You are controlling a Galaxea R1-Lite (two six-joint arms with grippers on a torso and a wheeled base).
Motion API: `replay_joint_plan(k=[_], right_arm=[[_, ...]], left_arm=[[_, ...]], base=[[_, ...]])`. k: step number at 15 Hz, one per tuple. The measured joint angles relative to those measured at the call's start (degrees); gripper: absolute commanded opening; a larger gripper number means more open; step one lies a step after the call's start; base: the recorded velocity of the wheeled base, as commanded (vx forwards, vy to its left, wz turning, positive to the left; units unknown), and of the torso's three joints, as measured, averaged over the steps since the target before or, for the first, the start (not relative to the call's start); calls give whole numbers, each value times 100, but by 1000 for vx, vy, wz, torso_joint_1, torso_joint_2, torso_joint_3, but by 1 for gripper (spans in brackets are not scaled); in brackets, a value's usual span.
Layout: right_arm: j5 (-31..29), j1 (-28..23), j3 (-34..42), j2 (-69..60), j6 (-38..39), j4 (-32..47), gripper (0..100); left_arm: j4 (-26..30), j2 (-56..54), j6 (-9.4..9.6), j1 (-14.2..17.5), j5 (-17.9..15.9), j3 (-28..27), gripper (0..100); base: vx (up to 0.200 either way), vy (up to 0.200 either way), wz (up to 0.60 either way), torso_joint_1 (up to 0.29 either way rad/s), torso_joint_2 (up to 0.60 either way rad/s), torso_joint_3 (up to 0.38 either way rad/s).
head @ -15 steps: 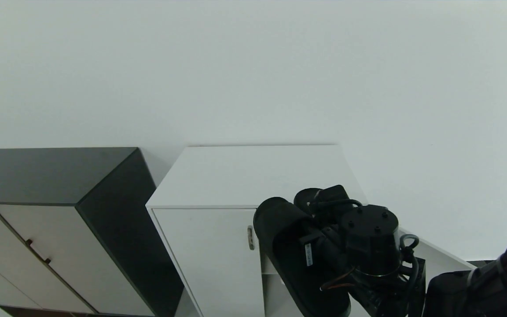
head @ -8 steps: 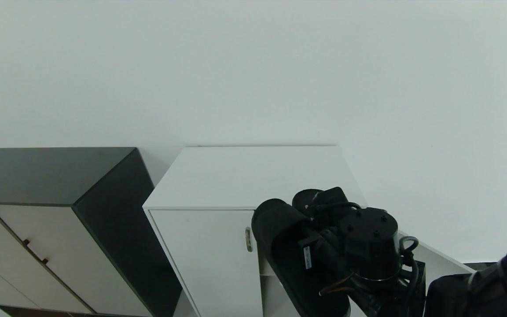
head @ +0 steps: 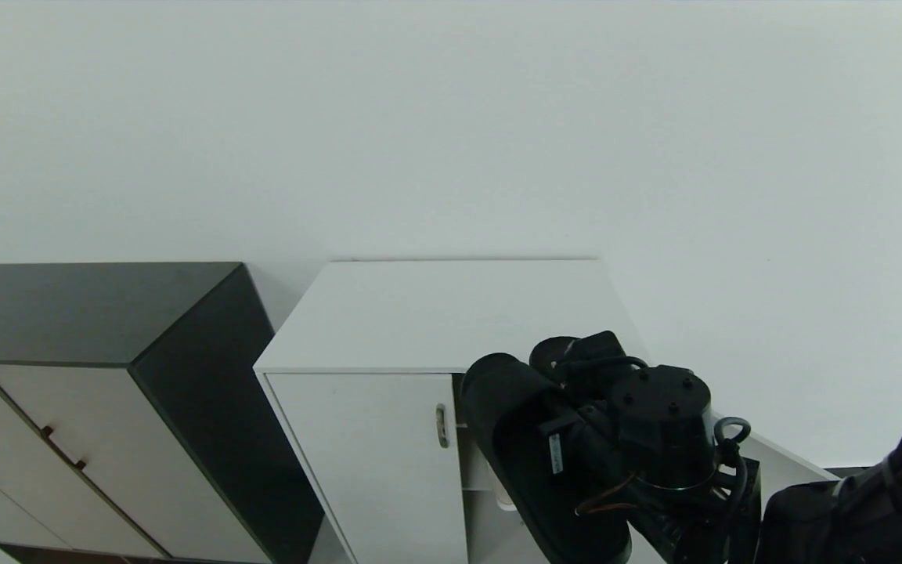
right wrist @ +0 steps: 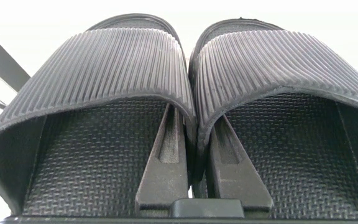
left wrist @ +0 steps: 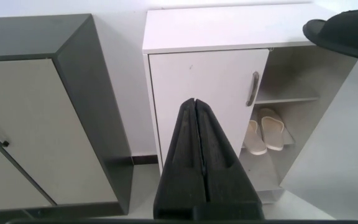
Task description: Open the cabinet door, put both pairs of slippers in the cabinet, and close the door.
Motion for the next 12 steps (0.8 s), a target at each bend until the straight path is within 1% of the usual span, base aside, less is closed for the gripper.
replay_joint_plan(k=[5, 12], right_arm=[[16, -35, 80, -2, -107, -18, 0], [22, -26, 146, 0, -107, -22, 0]], left_arm=[[-2, 0, 2, 2, 2, 0, 0], [0, 0, 2, 2, 0, 0, 0]], base=[[0, 0, 0, 0, 0, 0], [0, 0, 0, -148, 338, 185]])
